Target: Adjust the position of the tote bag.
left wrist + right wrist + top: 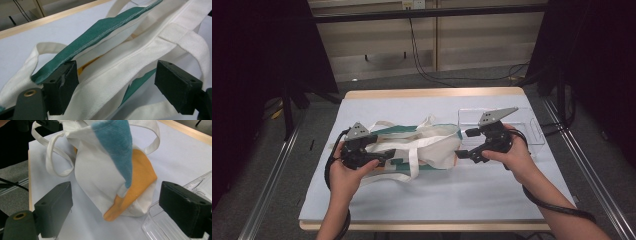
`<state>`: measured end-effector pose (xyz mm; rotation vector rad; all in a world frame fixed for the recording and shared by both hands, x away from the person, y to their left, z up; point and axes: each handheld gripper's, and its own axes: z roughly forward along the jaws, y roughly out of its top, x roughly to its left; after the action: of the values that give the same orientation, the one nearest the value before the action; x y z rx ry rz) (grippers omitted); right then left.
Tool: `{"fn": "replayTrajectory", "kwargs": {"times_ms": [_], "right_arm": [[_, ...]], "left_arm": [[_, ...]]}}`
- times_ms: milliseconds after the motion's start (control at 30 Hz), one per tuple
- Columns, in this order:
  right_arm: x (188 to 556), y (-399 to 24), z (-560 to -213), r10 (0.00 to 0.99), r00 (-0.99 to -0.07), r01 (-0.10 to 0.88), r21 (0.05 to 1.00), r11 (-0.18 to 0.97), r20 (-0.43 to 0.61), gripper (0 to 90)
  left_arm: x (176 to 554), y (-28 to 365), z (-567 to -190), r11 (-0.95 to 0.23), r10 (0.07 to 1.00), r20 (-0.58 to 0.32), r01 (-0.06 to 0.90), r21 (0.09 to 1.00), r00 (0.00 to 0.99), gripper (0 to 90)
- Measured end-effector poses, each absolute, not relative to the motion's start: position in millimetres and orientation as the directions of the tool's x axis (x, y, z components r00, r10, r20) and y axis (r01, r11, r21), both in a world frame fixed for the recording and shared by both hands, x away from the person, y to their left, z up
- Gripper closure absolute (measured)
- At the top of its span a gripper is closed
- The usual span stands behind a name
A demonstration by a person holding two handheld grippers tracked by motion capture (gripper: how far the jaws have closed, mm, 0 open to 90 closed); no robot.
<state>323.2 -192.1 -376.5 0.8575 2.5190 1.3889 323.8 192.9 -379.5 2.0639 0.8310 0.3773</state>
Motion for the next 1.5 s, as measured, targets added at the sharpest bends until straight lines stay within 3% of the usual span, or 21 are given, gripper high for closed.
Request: {"fn": "replayTrajectory", "kwargs": {"times_ms": [1500], "right_arm": [[334, -166, -326, 0.508, -0.851, 0.381, 0.823, 0.422, 0.134, 11.0]], "left_arm": [[335, 183, -390, -0.43, 0.674, -0.031, 0.426, 0.796, 0.738, 21.0]]}}
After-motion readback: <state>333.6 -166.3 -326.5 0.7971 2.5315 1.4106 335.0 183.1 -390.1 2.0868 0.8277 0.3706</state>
